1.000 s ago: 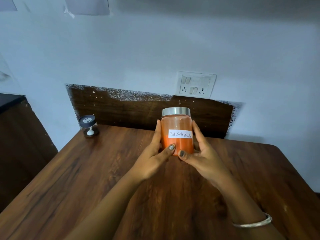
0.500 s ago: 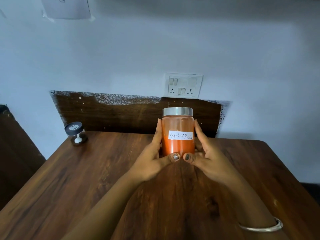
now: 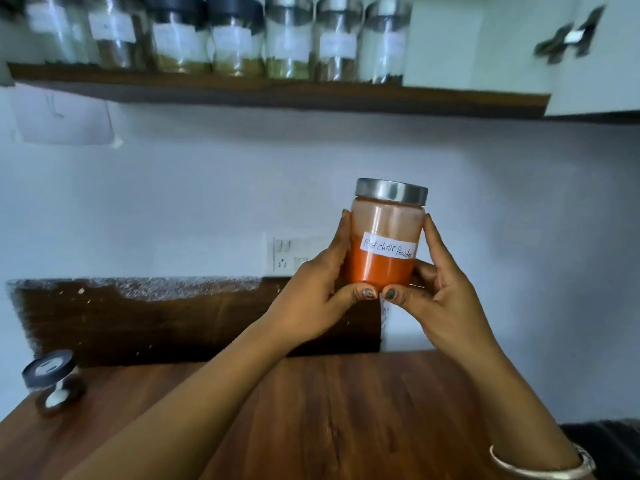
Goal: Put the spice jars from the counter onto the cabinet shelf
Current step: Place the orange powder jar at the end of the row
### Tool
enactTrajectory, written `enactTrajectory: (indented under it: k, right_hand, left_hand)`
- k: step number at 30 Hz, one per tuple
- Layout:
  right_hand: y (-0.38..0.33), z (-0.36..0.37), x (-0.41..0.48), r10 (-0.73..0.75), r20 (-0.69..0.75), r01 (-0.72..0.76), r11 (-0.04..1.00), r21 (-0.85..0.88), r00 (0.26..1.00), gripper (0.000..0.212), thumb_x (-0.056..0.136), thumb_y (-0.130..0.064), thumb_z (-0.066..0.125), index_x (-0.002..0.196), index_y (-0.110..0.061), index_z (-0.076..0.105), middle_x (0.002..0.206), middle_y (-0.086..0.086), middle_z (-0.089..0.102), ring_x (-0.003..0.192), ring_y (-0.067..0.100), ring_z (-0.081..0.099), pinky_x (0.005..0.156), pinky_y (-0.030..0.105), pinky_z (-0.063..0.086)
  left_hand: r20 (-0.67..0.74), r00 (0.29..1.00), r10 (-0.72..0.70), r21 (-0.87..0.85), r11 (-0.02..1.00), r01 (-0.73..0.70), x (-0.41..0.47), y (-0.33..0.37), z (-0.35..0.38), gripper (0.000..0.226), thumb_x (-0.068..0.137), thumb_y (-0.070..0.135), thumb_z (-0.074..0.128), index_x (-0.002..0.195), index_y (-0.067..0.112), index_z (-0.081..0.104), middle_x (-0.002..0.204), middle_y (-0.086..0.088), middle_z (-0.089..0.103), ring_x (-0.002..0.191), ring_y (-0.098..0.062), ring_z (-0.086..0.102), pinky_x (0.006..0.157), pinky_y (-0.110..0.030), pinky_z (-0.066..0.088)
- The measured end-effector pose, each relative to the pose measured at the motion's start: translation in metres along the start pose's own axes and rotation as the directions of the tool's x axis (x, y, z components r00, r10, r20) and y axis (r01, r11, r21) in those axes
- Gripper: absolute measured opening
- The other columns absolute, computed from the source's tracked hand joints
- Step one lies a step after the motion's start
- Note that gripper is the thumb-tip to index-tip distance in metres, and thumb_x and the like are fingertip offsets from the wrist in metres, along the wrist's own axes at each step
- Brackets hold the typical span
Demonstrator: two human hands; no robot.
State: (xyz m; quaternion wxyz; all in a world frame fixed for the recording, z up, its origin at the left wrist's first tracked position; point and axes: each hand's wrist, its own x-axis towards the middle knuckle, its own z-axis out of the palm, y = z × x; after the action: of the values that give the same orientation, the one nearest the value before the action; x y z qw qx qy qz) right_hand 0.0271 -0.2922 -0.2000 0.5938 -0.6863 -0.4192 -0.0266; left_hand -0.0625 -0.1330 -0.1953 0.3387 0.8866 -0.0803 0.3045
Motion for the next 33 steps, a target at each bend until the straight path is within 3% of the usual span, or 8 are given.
enactTrajectory:
  k: [3, 8, 14, 18, 23, 26, 29, 33]
  right_hand:
    - [-0.01, -0.037, 0.034, -0.117, -0.087, 0.109, 0.99, -0.094, 0.989, 0.086, 0.063, -0.047, 0.064, 0.121, -0.068, 0.006, 0.14, -0.008, 0.048, 0.112, 0.006, 0.054, 0.083, 0.015, 0.045]
    - [-0.024, -0.099, 0.1, -0.318, -0.167, 0.26, 0.919, -0.297, 0.933, 0.09, 0.07, -0.051, 0.06, 0.134, -0.054, -0.003, 0.14, -0.005, 0.047, 0.108, 0.003, 0.048, 0.07, -0.003, 0.038]
    - [-0.035, -0.146, 0.187, -0.431, -0.109, 0.363, 0.851, -0.38, 0.896, 0.098, 0.08, -0.04, 0.067, 0.147, -0.039, -0.005, 0.144, 0.0, 0.042, 0.121, 0.018, 0.05, 0.088, 0.023, 0.044]
    - [-0.035, -0.154, 0.237, -0.502, -0.087, 0.423, 0.799, -0.427, 0.86, 0.093, 0.082, -0.035, 0.068, 0.148, -0.036, 0.002, 0.141, 0.005, 0.043, 0.113, 0.02, 0.055, 0.087, 0.029, 0.048]
    - [-0.023, -0.155, 0.277, -0.491, -0.093, 0.435, 0.833, -0.342, 0.866, 0.094, 0.079, -0.034, 0.072, 0.146, -0.038, 0.006, 0.142, 0.004, 0.042, 0.112, 0.024, 0.058, 0.085, 0.029, 0.048]
    - [-0.006, -0.151, 0.29, -0.393, -0.06, 0.359, 0.885, -0.296, 0.918, 0.081, 0.08, -0.039, 0.067, 0.144, -0.031, 0.019, 0.141, 0.001, 0.044, 0.122, 0.023, 0.051, 0.094, 0.037, 0.048]
    - [0.008, -0.145, 0.298, -0.363, -0.079, 0.289, 0.839, -0.46, 0.928, 0.072, 0.081, -0.059, 0.049, 0.141, -0.028, 0.027, 0.142, -0.002, 0.045, 0.127, 0.025, 0.046, 0.102, 0.05, 0.042]
    - [-0.002, -0.155, 0.312, -0.352, -0.095, 0.21, 0.731, -0.649, 0.931, 0.071, 0.078, -0.073, 0.019, 0.13, -0.029, 0.042, 0.111, -0.005, 0.062, 0.101, 0.021, 0.057, 0.102, 0.043, 0.034]
  left_hand:
    - [-0.094, 0.992, 0.083, 0.107, 0.992, -0.073, 0.054, 0.017, 0.008, 0.086, 0.08, 0.065, 0.045, 0.141, 0.047, -0.014, 0.147, 0.017, 0.034, 0.114, 0.004, 0.043, 0.083, 0.005, 0.032]
    - [-0.196, 0.95, 0.243, 0.165, 0.963, -0.212, 0.152, 0.046, 0.016, 0.087, 0.085, 0.044, 0.057, 0.146, 0.036, -0.004, 0.145, 0.003, 0.042, 0.117, -0.015, 0.053, 0.089, -0.023, 0.045]
    - [-0.245, 0.923, 0.297, 0.199, 0.947, -0.252, 0.243, 0.052, 0.007, 0.087, 0.085, 0.041, 0.059, 0.148, 0.028, 0.0, 0.14, 0.001, 0.048, 0.104, -0.004, 0.051, 0.078, -0.005, 0.04]
    - [-0.281, 0.927, 0.248, 0.261, 0.949, -0.175, 0.283, 0.045, -0.003, 0.089, 0.086, 0.039, 0.06, 0.148, 0.027, -0.002, 0.135, -0.002, 0.053, 0.1, -0.006, 0.055, 0.084, -0.017, 0.04]
    - [-0.292, 0.921, 0.257, 0.402, 0.907, -0.125, 0.316, 0.034, -0.011, 0.09, 0.086, 0.043, 0.059, 0.148, 0.028, -0.004, 0.136, -0.005, 0.052, 0.109, -0.019, 0.06, 0.091, -0.029, 0.045]
    - [-0.304, 0.92, 0.249, 0.389, 0.914, -0.119, 0.324, 0.021, -0.007, 0.089, 0.085, 0.042, 0.06, 0.148, 0.029, -0.001, 0.131, -0.01, 0.052, 0.11, -0.021, 0.058, 0.095, -0.037, 0.048]
    - [-0.33, 0.912, 0.245, 0.42, 0.903, -0.09, 0.334, 0.012, -0.006, 0.083, 0.084, 0.048, 0.056, 0.149, 0.027, 0.008, 0.126, -0.009, 0.052, 0.11, -0.02, 0.055, 0.095, -0.04, 0.048]
    - [-0.399, 0.869, 0.293, 0.46, 0.884, -0.087, 0.344, 0.005, -0.007, 0.067, 0.09, 0.047, 0.049, 0.146, 0.02, 0.025, 0.118, -0.005, 0.06, 0.098, -0.012, 0.057, 0.081, -0.025, 0.045]
